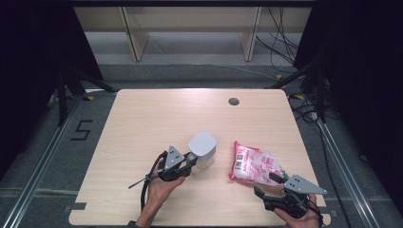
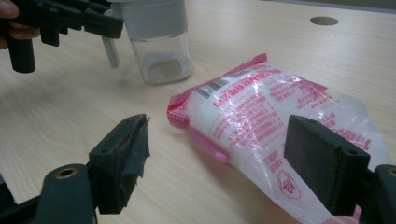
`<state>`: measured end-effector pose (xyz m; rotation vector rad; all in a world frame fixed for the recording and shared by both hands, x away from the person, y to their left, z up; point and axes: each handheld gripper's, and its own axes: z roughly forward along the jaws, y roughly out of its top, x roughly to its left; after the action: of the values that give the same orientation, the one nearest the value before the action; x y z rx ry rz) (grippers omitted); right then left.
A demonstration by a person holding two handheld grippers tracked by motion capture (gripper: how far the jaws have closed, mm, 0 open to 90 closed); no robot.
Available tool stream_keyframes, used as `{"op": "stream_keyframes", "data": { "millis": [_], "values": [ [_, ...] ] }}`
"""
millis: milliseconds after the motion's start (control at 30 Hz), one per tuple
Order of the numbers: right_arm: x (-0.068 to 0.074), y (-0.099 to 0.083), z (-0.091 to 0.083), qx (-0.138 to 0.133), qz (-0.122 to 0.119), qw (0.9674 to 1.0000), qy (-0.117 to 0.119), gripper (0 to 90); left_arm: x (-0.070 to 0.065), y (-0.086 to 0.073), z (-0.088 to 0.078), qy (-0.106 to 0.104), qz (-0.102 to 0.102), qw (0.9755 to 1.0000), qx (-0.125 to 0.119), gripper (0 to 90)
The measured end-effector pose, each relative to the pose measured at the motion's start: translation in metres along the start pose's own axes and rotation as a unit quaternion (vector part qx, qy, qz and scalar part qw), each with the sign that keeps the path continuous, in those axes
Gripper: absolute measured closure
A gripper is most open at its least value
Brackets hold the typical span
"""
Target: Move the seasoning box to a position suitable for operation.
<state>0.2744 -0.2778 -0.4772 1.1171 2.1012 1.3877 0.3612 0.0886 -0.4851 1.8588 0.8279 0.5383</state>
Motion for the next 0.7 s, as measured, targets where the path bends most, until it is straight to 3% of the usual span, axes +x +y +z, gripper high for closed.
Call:
{"op": "stream_keyframes", "data": {
  "millis": [200, 267, 300, 400, 467, 533, 600, 700],
  "values": [
    [-0.003, 0.0, 0.001, -0.001, -0.014, 0.9999, 0.0, 22.9, 0.004, 0.003, 0.008, -0.006, -0.004, 1.0, -0.005, 67.9],
    [0.001, 0.001, -0.002, -0.004, 0.004, 1.0, 0.005, 22.9, 0.008, 0.002, 0.009, 0.003, 0.013, 0.9999, -0.006, 67.4],
    [-0.002, 0.001, -0.001, -0.008, -0.008, 0.9999, 0.005, 22.9, 0.009, 0.002, 0.009, 0.003, 0.009, 0.9999, -0.004, 67.2],
    [-0.003, 0.0, 0.0, -0.005, -0.017, 0.9998, 0.0, 22.9, 0.011, 0.0, 0.008, 0.016, 0.006, 0.9998, -0.005, 66.3],
    [0.0, 0.001, -0.002, -0.004, 0.002, 1.0, 0.005, 22.9, 0.012, -0.002, 0.008, 0.043, 0.026, 0.9987, 0.005, 66.7],
    [-0.001, 0.001, -0.001, -0.003, -0.008, 1.0, 0.005, 22.8, 0.016, -0.004, 0.009, 0.049, 0.021, 0.9986, 0.005, 67.5],
    [0.001, 0.0, -0.001, -0.002, 0.006, 0.9999, 0.009, 22.9, 0.02, -0.005, 0.009, 0.059, 0.036, 0.9976, 0.006, 67.8],
    [0.001, 0.0, -0.001, 0.002, 0.0, 1.0, 0.009, 22.9, 0.022, -0.006, 0.012, 0.078, 0.022, 0.9967, 0.009, 68.3]
  ]
}}
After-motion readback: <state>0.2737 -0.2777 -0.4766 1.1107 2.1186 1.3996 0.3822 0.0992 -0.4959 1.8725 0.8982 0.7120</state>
